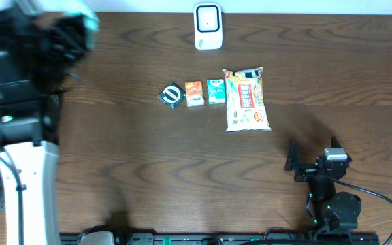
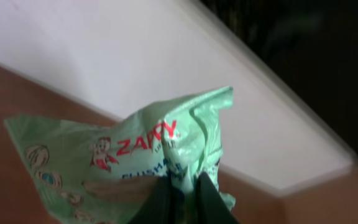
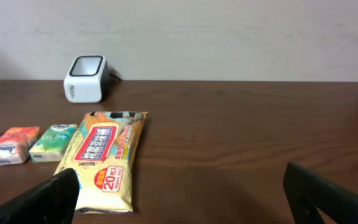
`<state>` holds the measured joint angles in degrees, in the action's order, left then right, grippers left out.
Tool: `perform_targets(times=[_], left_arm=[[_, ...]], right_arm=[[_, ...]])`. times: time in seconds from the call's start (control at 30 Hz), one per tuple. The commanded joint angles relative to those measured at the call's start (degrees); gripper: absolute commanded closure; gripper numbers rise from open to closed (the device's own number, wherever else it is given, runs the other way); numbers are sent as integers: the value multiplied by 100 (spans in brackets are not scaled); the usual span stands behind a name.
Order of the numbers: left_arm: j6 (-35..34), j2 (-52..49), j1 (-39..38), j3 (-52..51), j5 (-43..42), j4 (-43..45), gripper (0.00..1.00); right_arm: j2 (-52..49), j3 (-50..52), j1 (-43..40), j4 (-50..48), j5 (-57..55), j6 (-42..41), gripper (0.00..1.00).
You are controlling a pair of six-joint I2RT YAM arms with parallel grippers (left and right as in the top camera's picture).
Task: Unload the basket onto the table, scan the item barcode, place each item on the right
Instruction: 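Carry the wipes pack to the scanner and hold it there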
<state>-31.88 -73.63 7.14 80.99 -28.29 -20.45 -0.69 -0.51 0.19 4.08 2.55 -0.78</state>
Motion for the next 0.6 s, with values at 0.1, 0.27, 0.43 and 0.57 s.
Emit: perform_targets(times=[0.1,0.27,0.43,0.57], left_arm=[[811,-304,-1346,24,1047,-1244,93],[811,-756,-2149,22,1447,-2162,93],[988,-1427,-2667,22,1447,-2430,93],[1001,-2017,-2938,22,1440,-2404,92]], right_arm=[[31,20,24,20,-48,61,1],[31,20,24,20,-48,61,1],[31,20,24,20,-48,61,1],[31,20,24,20,-48,61,1]])
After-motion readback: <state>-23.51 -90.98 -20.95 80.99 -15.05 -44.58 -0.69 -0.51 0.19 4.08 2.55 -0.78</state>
